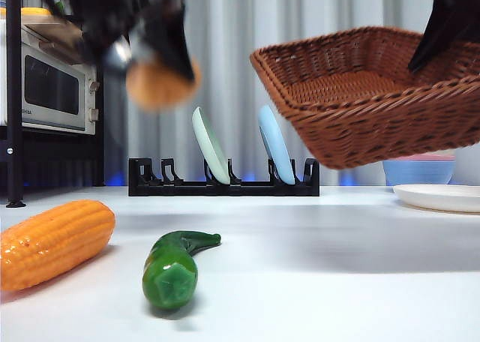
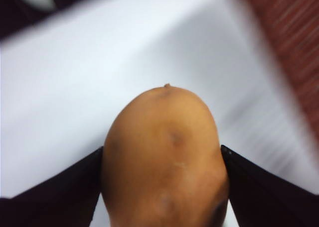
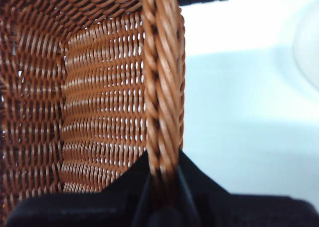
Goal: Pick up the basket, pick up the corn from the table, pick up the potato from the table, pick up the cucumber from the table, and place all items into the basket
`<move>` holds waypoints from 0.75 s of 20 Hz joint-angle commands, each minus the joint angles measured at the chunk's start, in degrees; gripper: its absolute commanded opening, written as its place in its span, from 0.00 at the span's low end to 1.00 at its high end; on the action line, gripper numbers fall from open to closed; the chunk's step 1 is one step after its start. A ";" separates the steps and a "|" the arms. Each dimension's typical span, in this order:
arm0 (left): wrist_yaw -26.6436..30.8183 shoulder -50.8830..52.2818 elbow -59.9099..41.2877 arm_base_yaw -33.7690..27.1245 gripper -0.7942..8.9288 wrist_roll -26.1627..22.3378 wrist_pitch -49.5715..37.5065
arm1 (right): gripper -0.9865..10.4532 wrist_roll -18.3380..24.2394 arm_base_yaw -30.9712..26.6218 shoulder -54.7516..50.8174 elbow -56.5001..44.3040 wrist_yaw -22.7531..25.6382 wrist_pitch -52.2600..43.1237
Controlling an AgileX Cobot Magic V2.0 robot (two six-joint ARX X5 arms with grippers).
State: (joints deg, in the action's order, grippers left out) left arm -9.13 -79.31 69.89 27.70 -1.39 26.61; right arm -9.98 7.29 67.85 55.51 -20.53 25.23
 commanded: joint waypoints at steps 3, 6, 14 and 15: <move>-0.17 6.78 -0.09 8.37 0.07 6.97 -4.52 | 0.07 -5.31 3.72 4.81 0.07 -0.55 -3.50; 2.19 5.25 -0.09 15.34 0.07 7.76 -5.86 | 0.07 -7.56 6.69 6.67 0.07 -0.55 -5.57; 8.31 -6.86 -0.09 25.55 0.08 7.23 -5.57 | 0.07 -9.79 8.59 6.71 0.07 -0.61 -7.54; 8.98 -7.93 -0.09 25.90 0.10 7.21 -5.53 | 0.07 -10.12 8.59 6.71 0.07 -0.63 -7.50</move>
State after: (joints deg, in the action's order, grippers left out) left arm -0.43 -87.15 70.11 53.34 5.69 21.39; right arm -18.76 15.79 74.74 55.51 -20.80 18.68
